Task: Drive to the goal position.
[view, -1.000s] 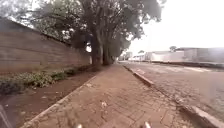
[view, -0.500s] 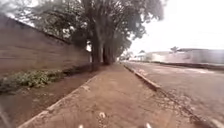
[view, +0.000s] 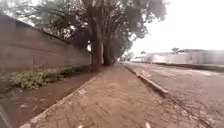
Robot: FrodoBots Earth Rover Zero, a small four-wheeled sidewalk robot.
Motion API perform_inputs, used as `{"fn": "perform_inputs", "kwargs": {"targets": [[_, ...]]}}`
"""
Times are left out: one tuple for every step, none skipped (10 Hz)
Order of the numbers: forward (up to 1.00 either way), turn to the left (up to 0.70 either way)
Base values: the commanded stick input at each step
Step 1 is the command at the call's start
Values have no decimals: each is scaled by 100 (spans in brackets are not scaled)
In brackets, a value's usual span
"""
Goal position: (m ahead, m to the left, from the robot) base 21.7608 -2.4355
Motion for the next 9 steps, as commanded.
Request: {"fn": "perform_inputs", "kwargs": {"targets": [[70, -35], [70, -35], [70, -14], [70, -7], [70, 0], [70, 0], [70, 0], [70, 0], [70, 0]]}}
